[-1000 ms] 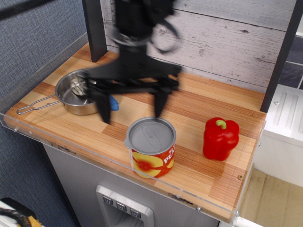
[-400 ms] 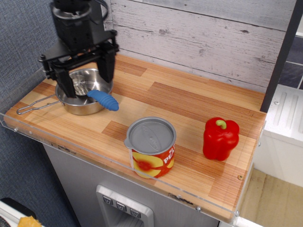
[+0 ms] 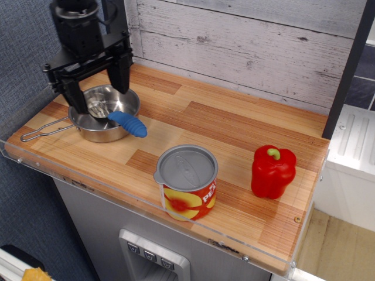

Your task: Pick up the spatula from pot and put it down on the table

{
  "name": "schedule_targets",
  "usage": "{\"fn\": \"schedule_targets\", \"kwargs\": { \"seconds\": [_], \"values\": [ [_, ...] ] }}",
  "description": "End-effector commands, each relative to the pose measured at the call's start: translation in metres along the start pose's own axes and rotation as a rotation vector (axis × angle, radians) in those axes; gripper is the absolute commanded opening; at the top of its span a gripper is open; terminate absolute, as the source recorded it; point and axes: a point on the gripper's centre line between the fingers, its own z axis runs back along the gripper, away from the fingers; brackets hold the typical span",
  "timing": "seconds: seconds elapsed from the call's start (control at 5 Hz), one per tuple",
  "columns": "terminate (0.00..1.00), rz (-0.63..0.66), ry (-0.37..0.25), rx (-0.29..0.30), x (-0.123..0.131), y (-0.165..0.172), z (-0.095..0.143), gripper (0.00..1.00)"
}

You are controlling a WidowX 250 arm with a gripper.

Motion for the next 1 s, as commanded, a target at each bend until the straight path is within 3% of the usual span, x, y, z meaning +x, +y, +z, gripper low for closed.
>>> {"fn": "schedule_targets", "kwargs": {
  "seconds": [0.0, 0.8],
  "values": [
    [0.0, -0.004, -0.052, -0.12, 0.008, 0.008, -0.013, 1.0],
    [0.0, -0.002, -0.002, -0.064, 0.019, -0.011, -0.04, 1.0]
  ]
}}
